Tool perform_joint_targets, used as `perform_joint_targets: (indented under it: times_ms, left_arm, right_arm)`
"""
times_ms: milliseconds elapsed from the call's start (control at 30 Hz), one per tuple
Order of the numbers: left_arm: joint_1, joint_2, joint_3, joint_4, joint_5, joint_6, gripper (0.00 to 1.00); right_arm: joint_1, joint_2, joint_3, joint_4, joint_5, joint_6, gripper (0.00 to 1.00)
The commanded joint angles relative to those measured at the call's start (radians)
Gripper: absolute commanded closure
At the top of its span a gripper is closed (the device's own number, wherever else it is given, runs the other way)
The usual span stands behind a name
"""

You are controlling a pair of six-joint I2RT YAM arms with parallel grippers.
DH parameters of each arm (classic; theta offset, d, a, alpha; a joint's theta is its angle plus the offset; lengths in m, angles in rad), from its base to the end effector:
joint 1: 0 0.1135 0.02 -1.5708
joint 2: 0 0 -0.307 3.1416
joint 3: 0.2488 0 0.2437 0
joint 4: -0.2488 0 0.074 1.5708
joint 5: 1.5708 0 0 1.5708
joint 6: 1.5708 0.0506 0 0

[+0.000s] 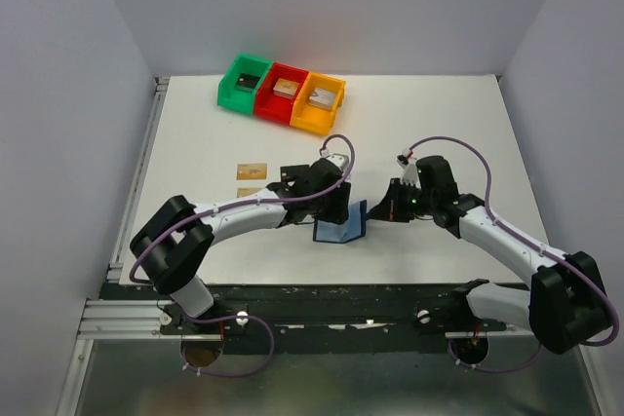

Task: Take the credit cards out of the card holder
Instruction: Remove the credit card from the card holder.

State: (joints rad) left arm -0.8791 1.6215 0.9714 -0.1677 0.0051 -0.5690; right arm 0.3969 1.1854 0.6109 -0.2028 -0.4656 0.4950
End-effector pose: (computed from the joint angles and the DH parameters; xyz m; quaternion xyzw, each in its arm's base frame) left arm 0.2199 -0.2660 0.2340 0.1445 0.9187 -0.2453 0.2739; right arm 0.1945 0.1062 0.2364 -0.0450 0.9007 0.3541 0.2475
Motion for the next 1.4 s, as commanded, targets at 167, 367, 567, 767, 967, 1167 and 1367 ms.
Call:
perform_joint_targets:
  times_ms: [167, 367, 567, 767, 967, 1167, 1367]
  left_arm:
    - [-0.003, -0.071, -0.046, -0.024, -0.111, -0.019, 0.35]
    - [-0.003, -0.072, -0.048, -0.033, -0.120, -0.022, 0.34]
    - [-0.001, -0.120, -0.072, -0.053, -0.191, -0.032, 0.31]
    - [0.012, -0.196, -0.111, -0.038, -0.232, -0.037, 0.31]
    - [0.064, -0.227, -0.152, 0.045, -0.124, -0.046, 0.37]
    - [0.127, -0.184, -0.211, 0.246, 0.091, -0.106, 0.65]
    - [0.131, -0.123, -0.184, 0.250, 0.107, -0.111, 0.89]
  right_arm:
    - [-0.006, 0.000, 0.000, -0.004, 0.004, -0.026, 1.00]
    - [-0.006, 0.008, -0.002, -0.003, 0.008, -0.027, 1.00]
    - [-0.007, -0.007, 0.009, -0.041, 0.056, -0.027, 1.00]
    - [-0.006, -0.047, 0.076, -0.205, 0.231, -0.036, 0.53]
    - [-0.006, -0.090, 0.145, -0.265, 0.288, -0.047, 0.41]
    - [0.000, -0.060, 0.072, 0.037, -0.046, 0.031, 0.55]
    - [0.040, 0.117, 0.072, 0.175, -0.123, 0.111, 0.66]
